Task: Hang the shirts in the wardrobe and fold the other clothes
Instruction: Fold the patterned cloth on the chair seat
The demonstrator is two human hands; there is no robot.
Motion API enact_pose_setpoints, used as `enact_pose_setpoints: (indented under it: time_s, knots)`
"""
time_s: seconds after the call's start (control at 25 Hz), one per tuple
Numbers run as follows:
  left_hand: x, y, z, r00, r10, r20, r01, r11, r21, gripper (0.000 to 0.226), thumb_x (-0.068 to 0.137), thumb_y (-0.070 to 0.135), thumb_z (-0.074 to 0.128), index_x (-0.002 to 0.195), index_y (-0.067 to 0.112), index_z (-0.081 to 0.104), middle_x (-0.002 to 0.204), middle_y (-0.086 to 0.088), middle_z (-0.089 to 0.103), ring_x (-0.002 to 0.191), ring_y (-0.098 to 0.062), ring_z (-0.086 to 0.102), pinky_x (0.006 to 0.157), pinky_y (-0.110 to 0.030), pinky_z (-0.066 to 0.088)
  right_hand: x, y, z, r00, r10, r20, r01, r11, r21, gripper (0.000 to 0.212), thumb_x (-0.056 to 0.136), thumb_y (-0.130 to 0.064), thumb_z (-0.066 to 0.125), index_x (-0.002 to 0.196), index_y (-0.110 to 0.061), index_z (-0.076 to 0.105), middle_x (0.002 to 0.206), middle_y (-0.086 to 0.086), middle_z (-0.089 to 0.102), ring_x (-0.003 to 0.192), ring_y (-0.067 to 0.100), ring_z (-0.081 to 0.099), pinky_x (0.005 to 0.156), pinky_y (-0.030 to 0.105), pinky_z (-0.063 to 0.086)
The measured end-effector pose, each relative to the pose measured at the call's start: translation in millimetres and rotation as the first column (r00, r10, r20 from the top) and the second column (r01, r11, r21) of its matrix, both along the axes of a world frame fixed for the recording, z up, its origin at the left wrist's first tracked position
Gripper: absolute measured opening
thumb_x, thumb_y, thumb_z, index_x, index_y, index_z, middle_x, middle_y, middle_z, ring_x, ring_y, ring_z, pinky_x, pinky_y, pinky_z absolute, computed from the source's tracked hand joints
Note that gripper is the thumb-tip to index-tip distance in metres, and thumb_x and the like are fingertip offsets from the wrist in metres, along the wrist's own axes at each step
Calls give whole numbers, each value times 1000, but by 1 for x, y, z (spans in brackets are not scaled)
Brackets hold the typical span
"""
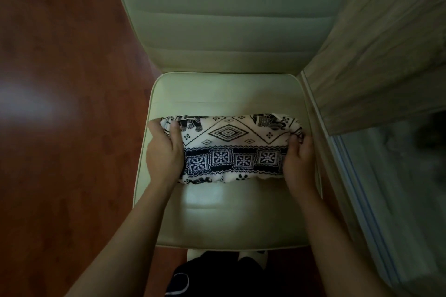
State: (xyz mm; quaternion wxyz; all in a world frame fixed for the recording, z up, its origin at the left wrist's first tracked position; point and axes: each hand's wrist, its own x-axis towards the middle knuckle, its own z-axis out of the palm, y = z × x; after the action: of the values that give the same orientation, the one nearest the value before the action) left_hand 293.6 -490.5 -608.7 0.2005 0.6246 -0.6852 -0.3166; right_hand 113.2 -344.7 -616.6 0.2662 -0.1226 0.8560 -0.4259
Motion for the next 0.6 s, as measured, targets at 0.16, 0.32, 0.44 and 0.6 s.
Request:
enact_pose_setpoints:
  time_s: [0.16,0.32,0.44,0.6]
  knots:
    - [-4,-3,0,1000,-30,6,30,999,12,33,99,39,32,115,10,36,80,-14,61,71,-34,57,59,-37,37,-7,5,-7,994,66,-83,-60,996,65,38,98,-27,40,129,-5,36,115,9,57,97,17,56,77,32,48]
    - [9,0,6,989,148,-28,-140,973,181,49,99,48,22,131,13,34,88,-3,61,88,-27,56,76,-34,36,-9,11,-7,948,156,-278,-96,971,217,49,94,-49,33,124,-10,40,112,14,57,95,28,60,69,40,54]
    - [14,25,7,988,142,54,-149,974,168,58,94,60,23,120,11,42,99,-10,60,93,-27,57,76,-34,40,2,10,-3,959,154,-236,-85,957,279,62,91,-60,28,127,-11,38,118,16,57,98,32,60,70,34,49]
    - [-3,38,1,982,122,143,-131,990,53,46,93,58,29,89,14,40,78,-8,56,69,-29,53,60,-37,39,7,-7,-12,944,178,-279,-96,954,284,53,94,-50,31,119,-5,42,94,17,66,76,34,64,55,34,48]
